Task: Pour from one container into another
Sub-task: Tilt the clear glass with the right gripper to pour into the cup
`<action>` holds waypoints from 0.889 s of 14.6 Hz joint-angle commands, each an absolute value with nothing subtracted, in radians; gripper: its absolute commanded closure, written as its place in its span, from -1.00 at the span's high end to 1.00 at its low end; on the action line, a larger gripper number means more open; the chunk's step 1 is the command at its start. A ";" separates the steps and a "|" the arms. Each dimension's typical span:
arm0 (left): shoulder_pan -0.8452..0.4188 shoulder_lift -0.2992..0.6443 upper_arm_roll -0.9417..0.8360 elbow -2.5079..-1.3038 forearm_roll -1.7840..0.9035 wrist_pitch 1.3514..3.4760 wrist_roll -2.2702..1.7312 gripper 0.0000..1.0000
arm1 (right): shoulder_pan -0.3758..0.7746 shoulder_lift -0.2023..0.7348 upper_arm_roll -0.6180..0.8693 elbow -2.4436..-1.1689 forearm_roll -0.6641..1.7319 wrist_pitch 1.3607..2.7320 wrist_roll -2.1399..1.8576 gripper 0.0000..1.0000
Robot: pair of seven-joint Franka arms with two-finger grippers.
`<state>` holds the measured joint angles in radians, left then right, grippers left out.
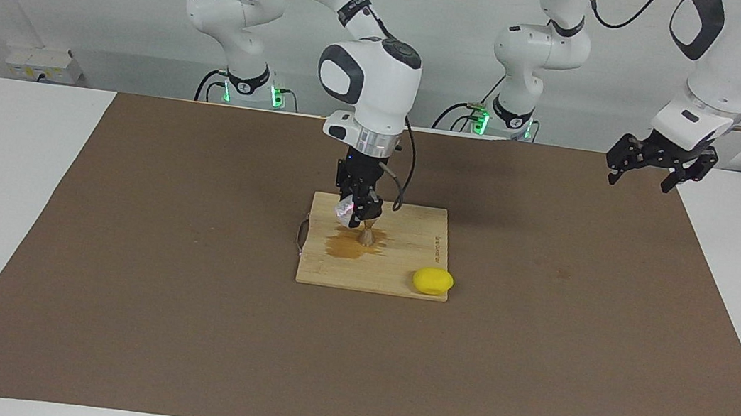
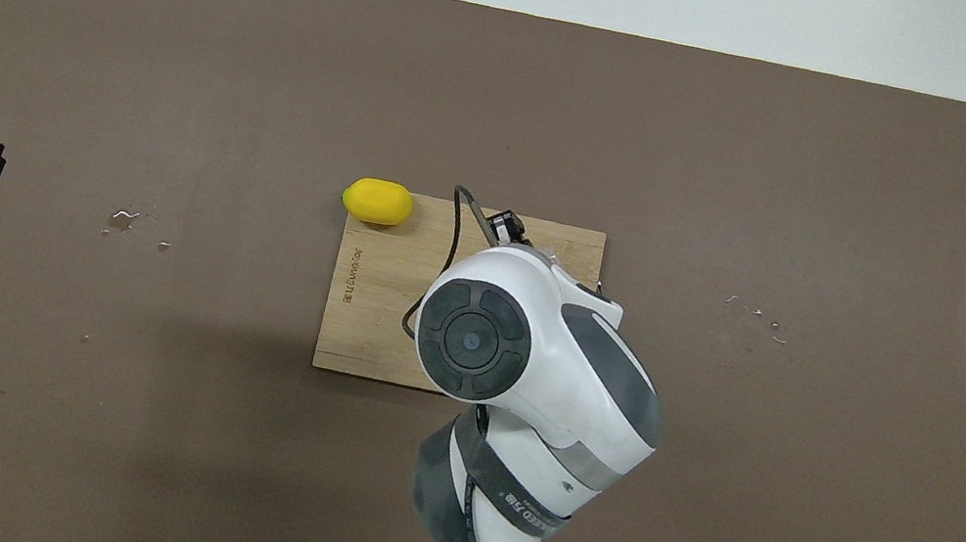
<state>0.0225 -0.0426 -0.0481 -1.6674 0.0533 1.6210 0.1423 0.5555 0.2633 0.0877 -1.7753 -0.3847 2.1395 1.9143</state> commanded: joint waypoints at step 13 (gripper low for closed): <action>0.017 -0.061 -0.043 -1.690 0.071 1.628 0.133 1.00 | 0.422 0.270 0.092 -1.761 0.043 2.128 1.706 -1.00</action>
